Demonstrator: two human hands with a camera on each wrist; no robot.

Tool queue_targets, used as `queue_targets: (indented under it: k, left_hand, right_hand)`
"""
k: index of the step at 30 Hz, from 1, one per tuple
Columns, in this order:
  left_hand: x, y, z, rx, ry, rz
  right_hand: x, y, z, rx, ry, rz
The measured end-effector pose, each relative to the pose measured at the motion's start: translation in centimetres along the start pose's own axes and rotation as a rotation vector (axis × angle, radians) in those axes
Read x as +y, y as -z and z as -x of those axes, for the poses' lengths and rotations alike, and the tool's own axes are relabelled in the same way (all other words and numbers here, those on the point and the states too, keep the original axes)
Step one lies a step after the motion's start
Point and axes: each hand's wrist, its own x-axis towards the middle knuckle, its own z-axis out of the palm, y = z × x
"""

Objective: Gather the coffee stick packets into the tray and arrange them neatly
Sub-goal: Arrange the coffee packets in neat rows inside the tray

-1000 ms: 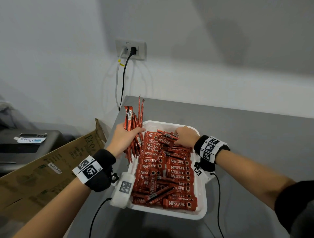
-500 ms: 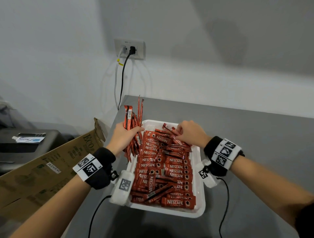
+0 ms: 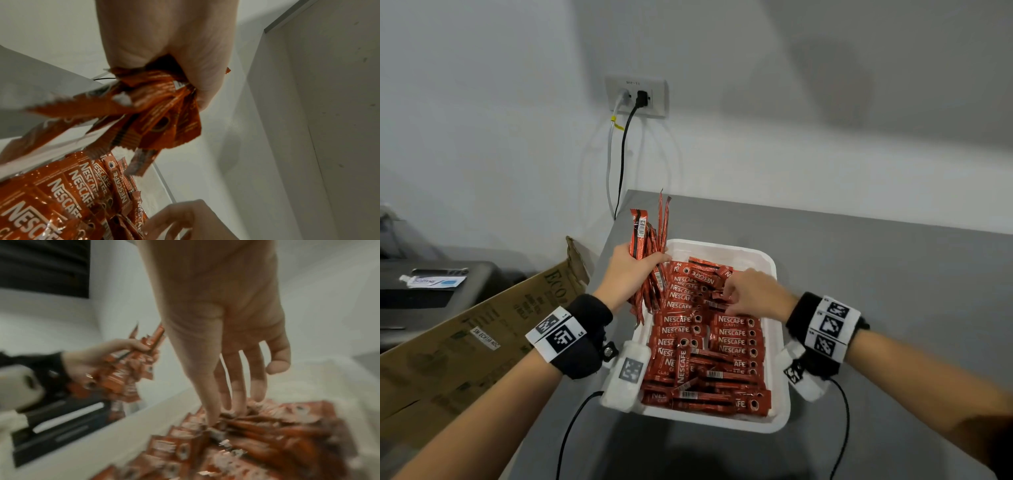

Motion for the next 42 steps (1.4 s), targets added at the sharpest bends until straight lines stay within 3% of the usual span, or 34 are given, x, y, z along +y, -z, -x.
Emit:
queue_targets:
  k: [2,4,17,29,33,36,39,42]
  left_hand:
    - [-0.1,0.0,0.0,0.000,0.004,-0.013]
    - [-0.1,-0.1,-0.1,-0.009,0.010,-0.012]
    - [-0.4,0.0,-0.4,-0.011,0.012,-0.014]
    - [-0.2,-0.3,-0.2,-0.030,0.017,-0.013]
    - [0.0,-0.1,-0.1,-0.022,0.009,0.006]
    - [0.0,0.1,-0.1,-0.013,0.007,0.013]
    - [0.1,-0.1,-0.2,-0.019,0.008,0.018]
    - [0.2,-0.3,-0.1,-0.021,0.013,0.015]
  right_hand:
    - [1.3,0.0,-1.7,0.047,-0.060,0.093]
    - [1.8,-0.5,-2.8,-0.005,-0.083,0.142]
    - [1.5,-1.2,-4.2,-0.097,-0.049,0.209]
    - [2.4,-0.1,-2.9,0.047,-0.059,0.238]
    - [3.1,1.6,-1.8,0.059,-0.078,0.109]
    - [3.1,2.6,-0.6,-0.010,0.007,-0.075]
    - [1.5,2.0,1.3,-0.180,0.096,-0.275]
    - [-1.2,-0.2,2.9,-0.341,0.195,-0.207]
